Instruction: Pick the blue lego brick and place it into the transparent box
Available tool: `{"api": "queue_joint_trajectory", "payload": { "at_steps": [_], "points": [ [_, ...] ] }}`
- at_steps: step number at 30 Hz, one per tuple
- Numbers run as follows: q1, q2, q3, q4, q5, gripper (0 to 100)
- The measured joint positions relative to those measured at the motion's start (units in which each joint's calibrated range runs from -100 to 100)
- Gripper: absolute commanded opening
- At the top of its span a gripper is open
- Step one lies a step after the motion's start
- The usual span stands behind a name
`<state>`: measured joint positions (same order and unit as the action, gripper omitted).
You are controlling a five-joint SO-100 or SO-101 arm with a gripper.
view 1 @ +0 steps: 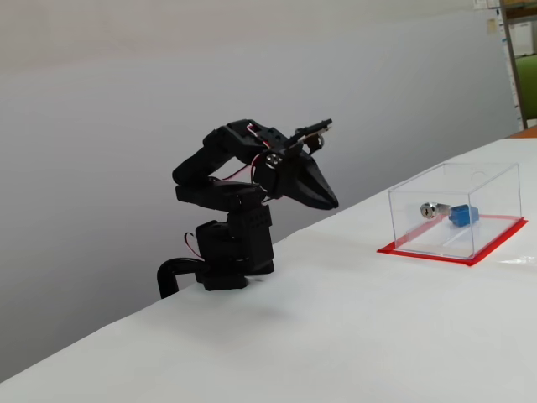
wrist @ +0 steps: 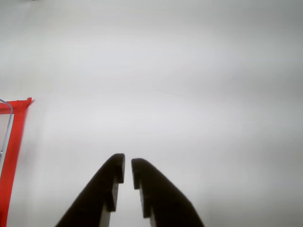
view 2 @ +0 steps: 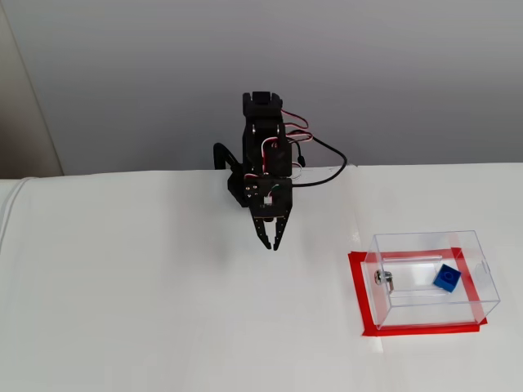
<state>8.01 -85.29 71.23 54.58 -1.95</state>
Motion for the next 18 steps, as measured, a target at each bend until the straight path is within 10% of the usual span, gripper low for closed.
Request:
{"api": "queue_joint_trajectory", "payload": {
  "at_steps": [18],
  "points": [
    [2.9, -14.0, 25.2, -1.4, 0.2, 2]
  ]
}}
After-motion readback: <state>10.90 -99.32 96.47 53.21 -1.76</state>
